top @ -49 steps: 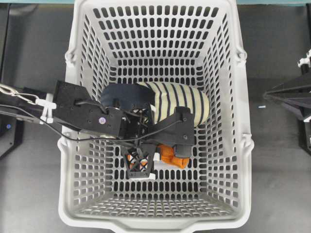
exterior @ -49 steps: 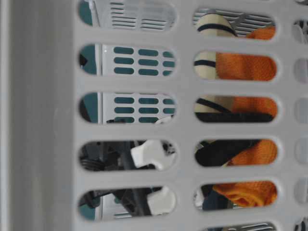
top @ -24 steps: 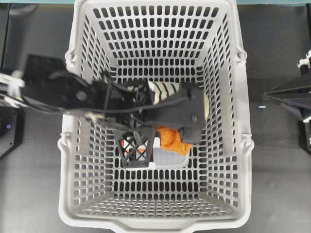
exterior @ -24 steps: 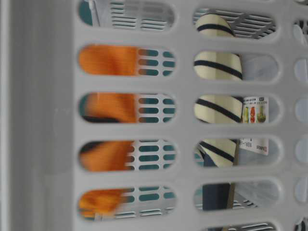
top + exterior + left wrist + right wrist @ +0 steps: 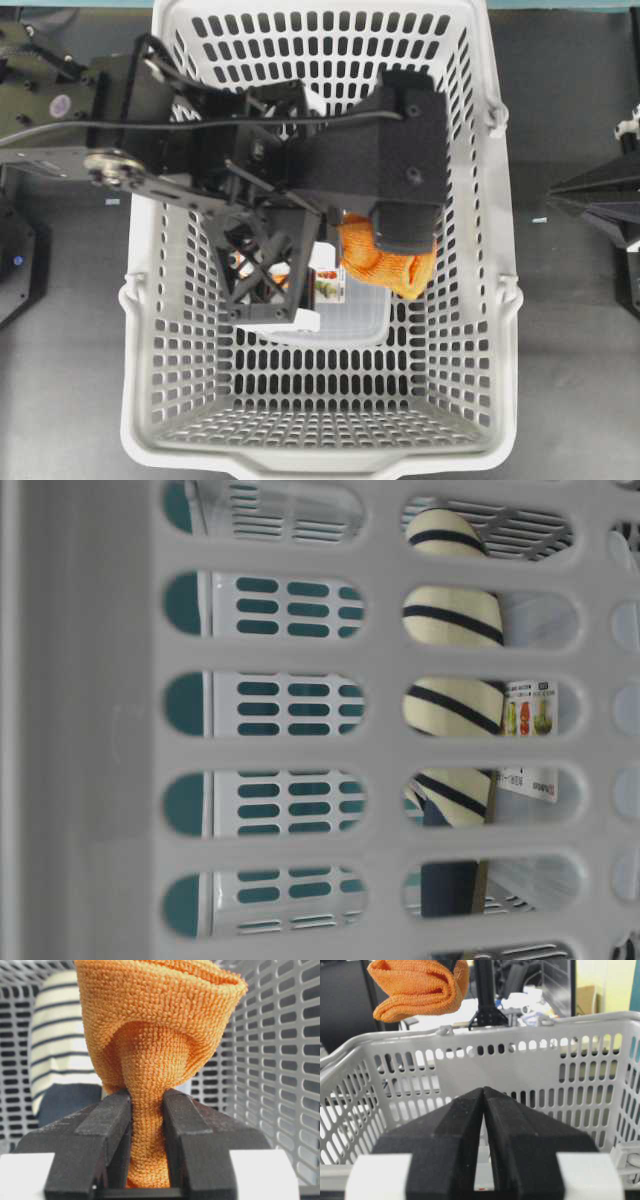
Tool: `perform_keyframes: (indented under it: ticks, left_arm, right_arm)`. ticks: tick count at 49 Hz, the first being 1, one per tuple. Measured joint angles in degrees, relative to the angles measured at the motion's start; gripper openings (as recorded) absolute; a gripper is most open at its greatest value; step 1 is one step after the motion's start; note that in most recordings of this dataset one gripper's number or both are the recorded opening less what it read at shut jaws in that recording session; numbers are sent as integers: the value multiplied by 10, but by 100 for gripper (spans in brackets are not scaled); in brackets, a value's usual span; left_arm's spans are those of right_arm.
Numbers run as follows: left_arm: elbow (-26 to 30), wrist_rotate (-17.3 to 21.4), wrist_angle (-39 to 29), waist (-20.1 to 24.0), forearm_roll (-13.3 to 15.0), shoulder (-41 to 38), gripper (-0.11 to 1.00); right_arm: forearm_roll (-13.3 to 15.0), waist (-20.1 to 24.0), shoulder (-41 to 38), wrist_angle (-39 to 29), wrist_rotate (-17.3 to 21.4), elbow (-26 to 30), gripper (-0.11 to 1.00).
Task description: Pick up the orange cloth from the shopping basket with the left arm.
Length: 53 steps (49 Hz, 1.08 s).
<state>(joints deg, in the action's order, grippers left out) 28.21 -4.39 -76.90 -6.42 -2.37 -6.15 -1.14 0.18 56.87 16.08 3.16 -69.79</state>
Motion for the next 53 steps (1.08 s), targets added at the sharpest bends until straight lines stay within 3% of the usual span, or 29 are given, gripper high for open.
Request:
perform_keyframes:
  ticks: [53]
  left_arm:
    - [11, -4, -17, 0, 0, -11, 16]
  right_arm:
    - [0, -1, 4, 0, 0, -2, 0]
